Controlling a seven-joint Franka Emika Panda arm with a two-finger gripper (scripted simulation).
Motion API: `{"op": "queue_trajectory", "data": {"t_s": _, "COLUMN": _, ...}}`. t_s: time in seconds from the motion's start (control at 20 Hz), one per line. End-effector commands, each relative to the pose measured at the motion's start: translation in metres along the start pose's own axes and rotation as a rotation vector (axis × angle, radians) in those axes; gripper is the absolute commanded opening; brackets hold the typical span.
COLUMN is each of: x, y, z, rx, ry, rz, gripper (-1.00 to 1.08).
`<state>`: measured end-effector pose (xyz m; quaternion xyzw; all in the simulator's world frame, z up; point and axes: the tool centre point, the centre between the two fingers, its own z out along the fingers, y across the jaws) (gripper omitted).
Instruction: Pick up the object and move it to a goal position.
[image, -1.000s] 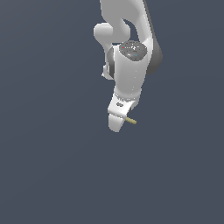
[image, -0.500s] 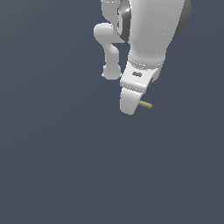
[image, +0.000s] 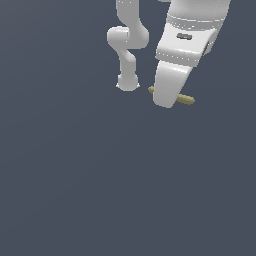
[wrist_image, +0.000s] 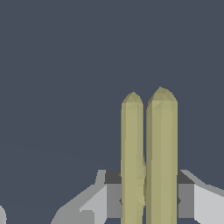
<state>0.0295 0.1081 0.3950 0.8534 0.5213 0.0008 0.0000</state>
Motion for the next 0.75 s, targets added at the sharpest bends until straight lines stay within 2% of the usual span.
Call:
{"op": "queue_trajectory", "data": {"t_s": 0.0, "x": 0.004, "y": 0.000, "z": -0.013, "rx": 0.001, "ry": -0.001, "rz": 0.001, "gripper": -1.00}}
{"op": "queue_trajectory", "data": {"t_s": 0.35, "x": 0.011, "y": 0.000, "z": -0.033, "rx": 0.001, "ry": -0.001, "rz": 0.001, "gripper": -1.00}}
{"op": "queue_trajectory", "data": {"t_s": 0.7, "x": 0.013, "y": 0.001, "z": -0.037, "rx": 0.001, "ry": -0.001, "rz": 0.001, "gripper": -1.00}}
